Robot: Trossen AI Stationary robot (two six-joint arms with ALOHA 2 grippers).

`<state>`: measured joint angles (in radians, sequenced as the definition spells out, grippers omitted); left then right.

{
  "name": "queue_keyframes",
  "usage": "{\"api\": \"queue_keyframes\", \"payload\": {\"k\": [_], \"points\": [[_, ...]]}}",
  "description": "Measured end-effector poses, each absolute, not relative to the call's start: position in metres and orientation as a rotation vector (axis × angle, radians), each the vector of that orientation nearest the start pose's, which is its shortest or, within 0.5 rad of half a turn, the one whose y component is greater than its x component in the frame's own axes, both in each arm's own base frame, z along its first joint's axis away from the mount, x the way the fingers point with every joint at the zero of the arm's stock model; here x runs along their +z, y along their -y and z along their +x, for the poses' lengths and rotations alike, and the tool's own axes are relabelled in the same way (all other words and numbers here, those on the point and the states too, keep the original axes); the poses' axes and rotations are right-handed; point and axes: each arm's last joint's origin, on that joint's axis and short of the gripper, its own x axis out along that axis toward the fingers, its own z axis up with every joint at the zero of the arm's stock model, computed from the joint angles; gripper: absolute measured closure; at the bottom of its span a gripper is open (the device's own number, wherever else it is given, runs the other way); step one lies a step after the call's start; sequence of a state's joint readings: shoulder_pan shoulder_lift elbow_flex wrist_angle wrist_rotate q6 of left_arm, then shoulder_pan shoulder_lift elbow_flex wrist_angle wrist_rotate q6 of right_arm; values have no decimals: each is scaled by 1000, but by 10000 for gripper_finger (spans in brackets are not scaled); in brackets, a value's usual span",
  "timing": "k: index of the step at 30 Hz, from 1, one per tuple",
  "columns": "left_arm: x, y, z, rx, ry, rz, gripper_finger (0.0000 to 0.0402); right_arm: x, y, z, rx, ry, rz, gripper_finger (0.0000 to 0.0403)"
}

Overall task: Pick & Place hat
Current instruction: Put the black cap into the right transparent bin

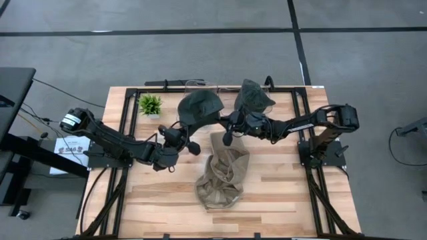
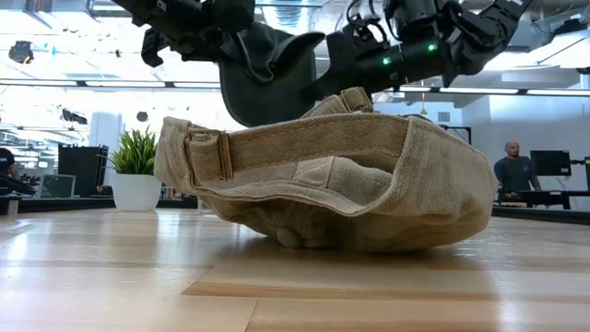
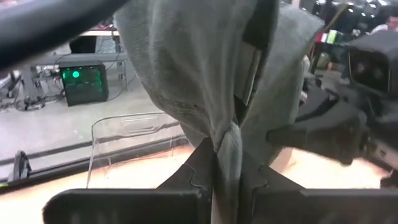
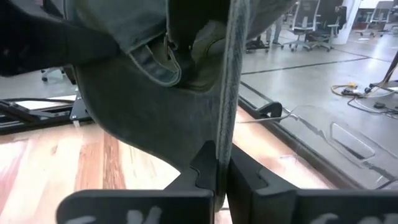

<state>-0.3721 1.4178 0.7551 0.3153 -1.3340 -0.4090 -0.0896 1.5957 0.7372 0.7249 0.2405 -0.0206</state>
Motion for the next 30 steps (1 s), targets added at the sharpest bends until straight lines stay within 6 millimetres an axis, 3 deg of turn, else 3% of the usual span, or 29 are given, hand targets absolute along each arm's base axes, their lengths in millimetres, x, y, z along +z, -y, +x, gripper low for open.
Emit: {"api": "queue_keyframes", "payload": {"k": [14,30], "points": [[241,86,267,916,-60,-64,377,252,35,300,-339,-85,-77,402],[245,88,271,822,-74,-50,377,284,32,278,-336,1,-83,402]]}}
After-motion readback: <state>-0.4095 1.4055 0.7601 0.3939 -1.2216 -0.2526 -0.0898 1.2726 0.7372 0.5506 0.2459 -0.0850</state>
